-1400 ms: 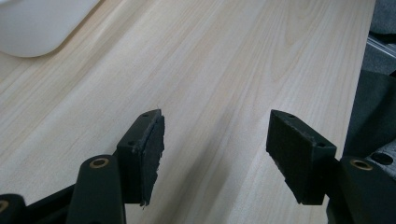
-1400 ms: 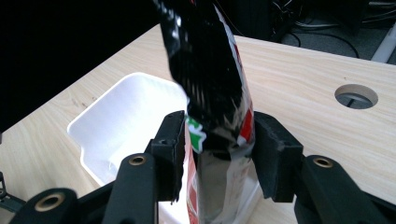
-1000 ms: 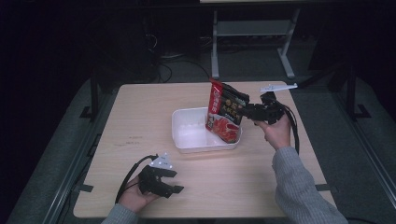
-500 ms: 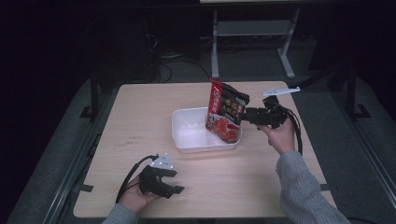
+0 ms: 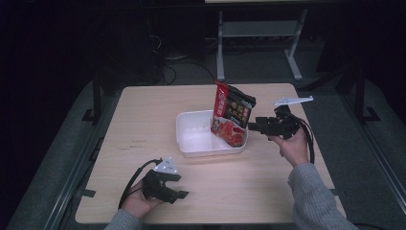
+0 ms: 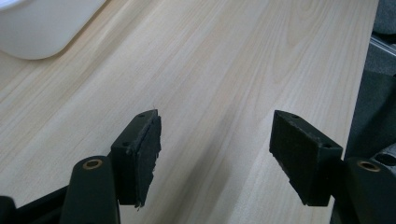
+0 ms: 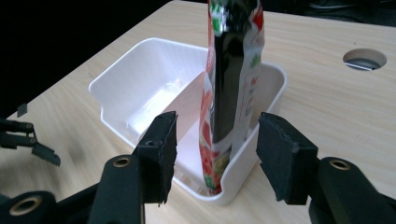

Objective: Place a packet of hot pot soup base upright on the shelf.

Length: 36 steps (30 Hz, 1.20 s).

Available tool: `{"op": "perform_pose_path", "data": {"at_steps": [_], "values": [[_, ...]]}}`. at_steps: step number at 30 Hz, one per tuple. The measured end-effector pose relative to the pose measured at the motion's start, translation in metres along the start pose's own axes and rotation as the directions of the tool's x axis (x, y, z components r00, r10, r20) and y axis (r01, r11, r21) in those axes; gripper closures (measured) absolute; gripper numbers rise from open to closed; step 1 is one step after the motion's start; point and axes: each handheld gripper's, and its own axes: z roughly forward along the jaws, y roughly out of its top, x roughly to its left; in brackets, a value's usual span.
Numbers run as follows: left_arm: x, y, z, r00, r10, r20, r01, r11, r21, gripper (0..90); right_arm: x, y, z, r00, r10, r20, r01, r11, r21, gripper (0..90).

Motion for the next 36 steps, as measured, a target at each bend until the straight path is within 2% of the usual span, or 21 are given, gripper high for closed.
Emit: {"op": "perform_pose_path", "data": {"at_steps": [7, 20, 36], "values": [[0.001, -0.001, 0.000, 1.0000, 0.000, -0.002, 0.000, 1.0000, -0.001, 33.1, 0.001, -0.011, -0.006, 0.9999, 0.004, -0.010, -0.004, 1.000, 0.029, 45.9], [0.001, -0.001, 0.000, 1.0000, -0.003, -0.009, 0.003, 1.0000, 0.002, 32.8, 0.006, -0.030, -0.021, 0.9994, 0.010, -0.034, -0.009, 0.999, 0.032, 45.0], [0.001, -0.002, 0.001, 0.9999, -0.002, -0.014, 0.002, 1.0000, 0.002, 31.2, 0.010, -0.066, -0.031, 0.9970, 0.033, -0.070, -0.030, 0.998, 0.055, 42.7]]}}
